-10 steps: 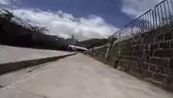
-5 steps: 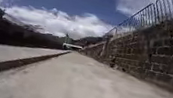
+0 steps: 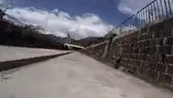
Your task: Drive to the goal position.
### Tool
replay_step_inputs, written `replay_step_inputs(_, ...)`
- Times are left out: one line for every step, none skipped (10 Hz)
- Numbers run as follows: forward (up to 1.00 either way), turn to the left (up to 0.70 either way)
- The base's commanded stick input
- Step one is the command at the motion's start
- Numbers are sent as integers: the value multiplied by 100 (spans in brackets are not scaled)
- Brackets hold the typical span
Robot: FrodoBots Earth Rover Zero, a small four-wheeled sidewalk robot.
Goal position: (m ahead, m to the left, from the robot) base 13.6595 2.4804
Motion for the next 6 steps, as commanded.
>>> replay_step_inputs(100, 0)
replay_step_inputs(100, 0)
replay_step_inputs(100, 0)
replay_step_inputs(100, 0)
replay_step_inputs(100, 0)
replay_step_inputs(100, 0)
